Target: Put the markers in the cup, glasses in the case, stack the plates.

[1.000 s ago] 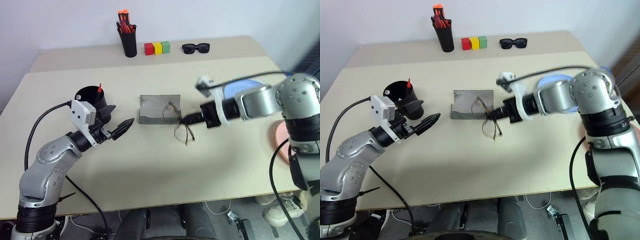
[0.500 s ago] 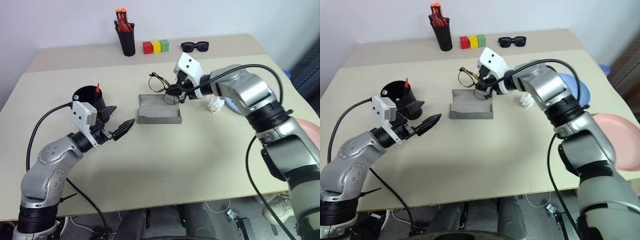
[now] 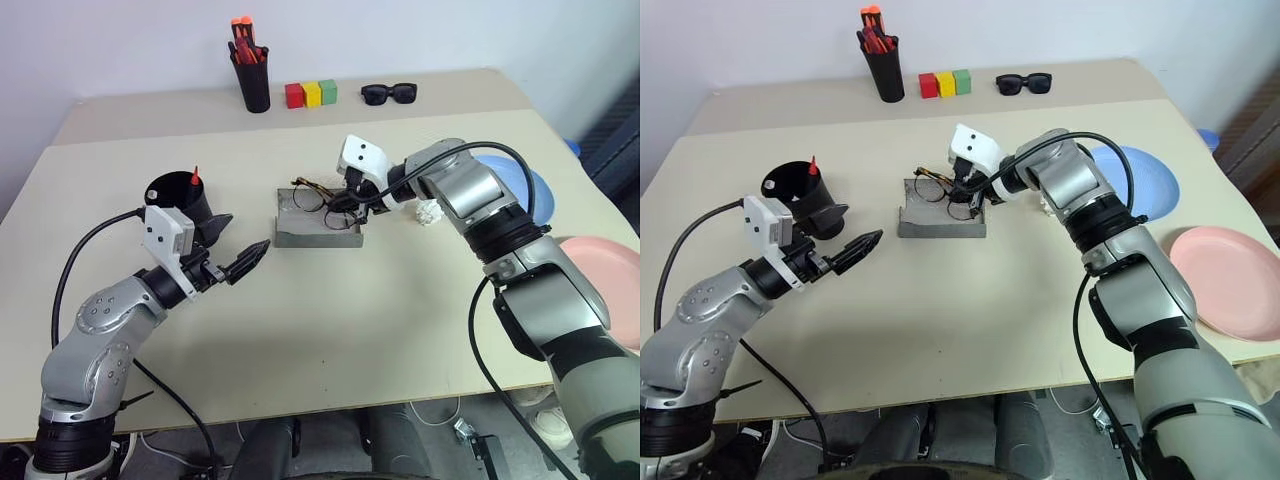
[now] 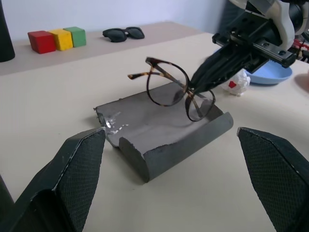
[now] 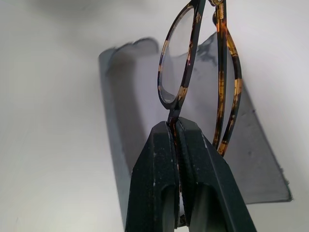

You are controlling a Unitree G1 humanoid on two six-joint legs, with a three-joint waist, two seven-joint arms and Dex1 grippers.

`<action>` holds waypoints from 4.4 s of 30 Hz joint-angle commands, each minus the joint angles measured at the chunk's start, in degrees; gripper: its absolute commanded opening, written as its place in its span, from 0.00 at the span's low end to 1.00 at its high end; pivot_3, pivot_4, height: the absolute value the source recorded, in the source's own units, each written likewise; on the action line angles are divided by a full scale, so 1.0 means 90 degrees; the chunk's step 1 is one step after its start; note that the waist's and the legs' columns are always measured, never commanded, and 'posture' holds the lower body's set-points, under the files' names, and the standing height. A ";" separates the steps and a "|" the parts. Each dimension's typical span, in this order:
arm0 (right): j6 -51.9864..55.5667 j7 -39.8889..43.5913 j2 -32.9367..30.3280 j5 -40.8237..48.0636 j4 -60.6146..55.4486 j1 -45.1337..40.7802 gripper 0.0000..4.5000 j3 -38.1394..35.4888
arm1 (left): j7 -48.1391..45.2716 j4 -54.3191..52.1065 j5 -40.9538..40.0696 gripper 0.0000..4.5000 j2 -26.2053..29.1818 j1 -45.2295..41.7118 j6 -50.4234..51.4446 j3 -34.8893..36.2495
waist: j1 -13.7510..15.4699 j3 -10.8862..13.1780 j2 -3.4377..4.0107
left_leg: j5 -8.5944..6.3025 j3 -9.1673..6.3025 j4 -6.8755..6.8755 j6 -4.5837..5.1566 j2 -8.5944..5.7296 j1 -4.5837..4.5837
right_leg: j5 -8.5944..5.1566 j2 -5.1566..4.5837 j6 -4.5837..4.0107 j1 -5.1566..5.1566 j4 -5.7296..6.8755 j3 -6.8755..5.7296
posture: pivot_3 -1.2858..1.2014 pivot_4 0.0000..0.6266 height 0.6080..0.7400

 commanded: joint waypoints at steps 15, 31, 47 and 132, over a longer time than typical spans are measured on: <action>-0.0517 0.0854 0.0458 -0.0880 0.0358 0.0066 0.14 -0.0218 | 0.0068 -0.0320 -0.0098 1.00 0.0002 0.0085 -0.0053 0.0146 | -0.0002 0.0000 -0.0001 | 0.0008 0.0000 0.0005 -0.0013 0.0000 0.0009 | 0.0006 0.0001 -0.0008 0.0003 0.0015 0.0001 | 0.52 0.24 1.00; -0.0132 0.0584 0.0734 -0.0720 0.0973 -0.0517 0.99 -0.1042 | 0.0168 -0.0299 -0.0043 1.00 -0.0032 0.0069 -0.0089 0.0091 | -0.0011 0.0000 -0.0001 | 0.0014 -0.0001 0.0009 -0.0023 0.0001 0.0012 | 0.0008 0.0003 -0.0011 -0.0001 0.0030 0.0003 | 0.52 0.24 1.00; -0.1008 -0.2889 0.1145 -0.0543 0.3684 -0.1060 0.02 -0.2954 | 0.0128 -0.0346 -0.0084 1.00 -0.0085 -0.0098 -0.0001 -0.0109 | -0.0055 -0.0001 -0.0001 | 0.0022 0.0012 0.0013 -0.0033 0.0000 0.0022 | 0.0010 0.0003 -0.0016 -0.0009 0.0072 0.0013 | 0.52 0.24 1.00; -0.3910 -0.2162 0.1515 -0.2148 0.4217 -0.0420 0.02 -0.2217 | 0.0339 -0.0575 -0.0140 1.00 -0.0022 0.0084 0.0068 -0.0042 | -0.0323 -0.0002 -0.0001 | 0.0033 0.0010 0.0020 -0.0048 0.0002 0.0033 | 0.0014 0.0006 -0.0023 -0.0009 0.0097 0.0020 | 0.52 0.24 1.00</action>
